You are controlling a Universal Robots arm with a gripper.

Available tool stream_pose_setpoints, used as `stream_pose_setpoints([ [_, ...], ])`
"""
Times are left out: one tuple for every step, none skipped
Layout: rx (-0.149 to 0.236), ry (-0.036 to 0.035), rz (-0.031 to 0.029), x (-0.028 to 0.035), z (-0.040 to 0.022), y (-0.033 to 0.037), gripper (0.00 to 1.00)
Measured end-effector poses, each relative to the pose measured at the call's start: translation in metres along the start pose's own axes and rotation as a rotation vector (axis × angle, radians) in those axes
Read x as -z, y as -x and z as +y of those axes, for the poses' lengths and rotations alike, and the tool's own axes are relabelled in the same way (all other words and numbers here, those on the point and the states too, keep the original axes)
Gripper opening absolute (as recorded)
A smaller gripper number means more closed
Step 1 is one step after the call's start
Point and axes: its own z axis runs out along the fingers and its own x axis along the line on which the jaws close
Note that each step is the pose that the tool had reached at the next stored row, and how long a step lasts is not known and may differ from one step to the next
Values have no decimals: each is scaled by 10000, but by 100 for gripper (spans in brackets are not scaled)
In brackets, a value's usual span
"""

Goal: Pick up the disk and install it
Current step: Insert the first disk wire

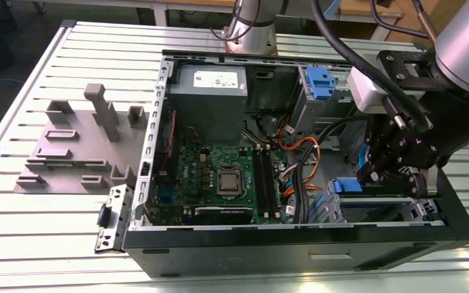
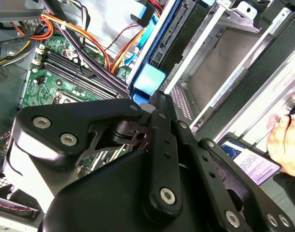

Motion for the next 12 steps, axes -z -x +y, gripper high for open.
stream_pose_setpoints([
  [0,0,0,0,-3,0,11],
  [-1,0,-3,-2,-14,0,11],
  [0,0,-2,-2,-32,0,11],
  [-1,2,-2,-3,-60,1,11],
  [0,6,-1,-5,-96,2,11],
  [1,11,0,-8,-139,2,11],
  [-1,15,-1,-13,-184,2,11],
  [-1,19,0,-17,-229,3,11],
  [-1,23,-1,-22,-276,3,11],
  [0,26,0,-26,-322,4,11],
  [-2,28,0,-30,-366,4,11],
  [-2,29,-1,-35,-411,5,11],
])
